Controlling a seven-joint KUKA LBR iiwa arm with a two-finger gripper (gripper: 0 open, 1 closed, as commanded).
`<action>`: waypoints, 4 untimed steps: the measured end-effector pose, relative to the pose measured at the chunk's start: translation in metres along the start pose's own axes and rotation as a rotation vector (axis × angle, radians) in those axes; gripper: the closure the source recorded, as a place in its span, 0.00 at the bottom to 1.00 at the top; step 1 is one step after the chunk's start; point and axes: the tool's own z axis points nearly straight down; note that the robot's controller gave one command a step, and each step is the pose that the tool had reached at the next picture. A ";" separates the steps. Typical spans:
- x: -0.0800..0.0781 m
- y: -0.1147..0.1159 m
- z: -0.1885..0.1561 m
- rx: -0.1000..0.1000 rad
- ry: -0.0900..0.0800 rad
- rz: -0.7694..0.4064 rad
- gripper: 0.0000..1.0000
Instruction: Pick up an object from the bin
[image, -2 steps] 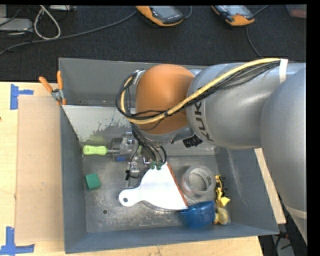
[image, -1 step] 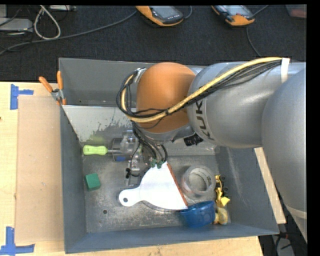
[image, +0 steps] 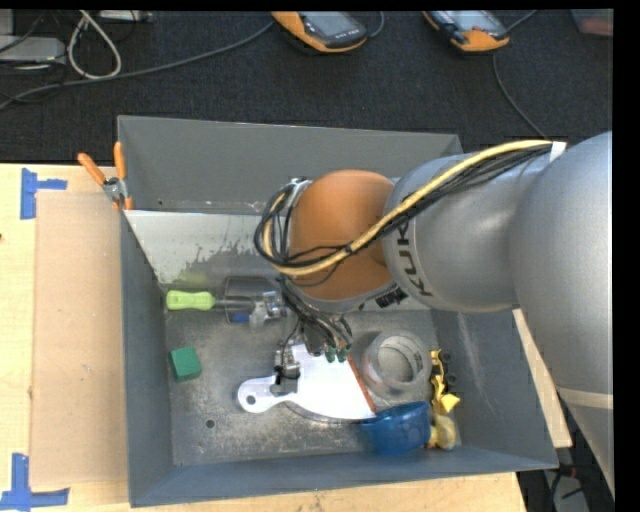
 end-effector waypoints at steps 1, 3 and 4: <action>0.026 -0.033 0.009 0.000 -0.004 -0.088 0.00; 0.034 -0.040 0.057 -0.006 0.007 -0.088 0.00; 0.028 -0.048 0.053 -0.002 -0.012 -0.163 1.00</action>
Offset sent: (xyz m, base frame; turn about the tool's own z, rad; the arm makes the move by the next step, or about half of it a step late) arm -0.0168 -0.0384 -0.0041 -0.0948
